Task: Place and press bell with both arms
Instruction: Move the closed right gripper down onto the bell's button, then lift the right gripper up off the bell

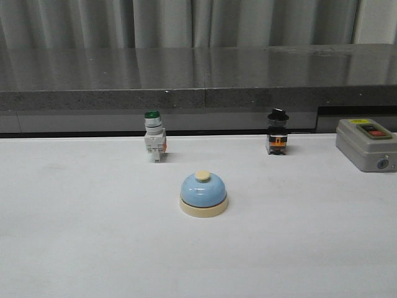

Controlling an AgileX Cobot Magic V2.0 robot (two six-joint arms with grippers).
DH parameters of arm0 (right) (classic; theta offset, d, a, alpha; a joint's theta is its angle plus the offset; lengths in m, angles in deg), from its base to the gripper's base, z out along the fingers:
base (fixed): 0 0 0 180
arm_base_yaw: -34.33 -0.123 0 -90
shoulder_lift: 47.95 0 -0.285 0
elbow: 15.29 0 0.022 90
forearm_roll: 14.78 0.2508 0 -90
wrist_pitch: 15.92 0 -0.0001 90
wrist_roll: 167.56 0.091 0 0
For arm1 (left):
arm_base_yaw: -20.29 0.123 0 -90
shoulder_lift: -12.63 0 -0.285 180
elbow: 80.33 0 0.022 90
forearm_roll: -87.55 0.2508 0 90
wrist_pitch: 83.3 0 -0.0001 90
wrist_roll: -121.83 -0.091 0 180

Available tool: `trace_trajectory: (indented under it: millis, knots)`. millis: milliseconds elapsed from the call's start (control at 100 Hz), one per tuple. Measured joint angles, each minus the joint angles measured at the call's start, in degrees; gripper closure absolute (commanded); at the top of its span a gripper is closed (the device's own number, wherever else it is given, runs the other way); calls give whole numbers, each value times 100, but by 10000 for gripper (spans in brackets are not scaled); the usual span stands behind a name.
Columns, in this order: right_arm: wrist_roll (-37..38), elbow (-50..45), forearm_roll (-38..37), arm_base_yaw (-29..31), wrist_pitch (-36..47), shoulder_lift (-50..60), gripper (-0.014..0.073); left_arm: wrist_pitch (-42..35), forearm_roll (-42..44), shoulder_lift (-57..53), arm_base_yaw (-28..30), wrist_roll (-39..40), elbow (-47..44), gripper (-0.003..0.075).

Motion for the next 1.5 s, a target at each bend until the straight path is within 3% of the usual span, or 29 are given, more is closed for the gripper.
trace_trajectory:
  millis: [390, 740, 1110, 1500]
  knots:
    - [-138, 970, 123, -1364, 108, -2101, 654, 0, 0, 0, 0, 0, 0, 741]
    - [-138, 2019, 135, -2219, 213, -3763, 654, -2, 0, 0, 0, 0, 0, 741]
    - [-138, 3008, 147, -2542, 224, -4933, 654, -2, 0, 0, 0, 0, 0, 741]
    - [-138, 3309, 147, -2542, 12, -5377, 654, -2, 0, 0, 0, 0, 0, 741]
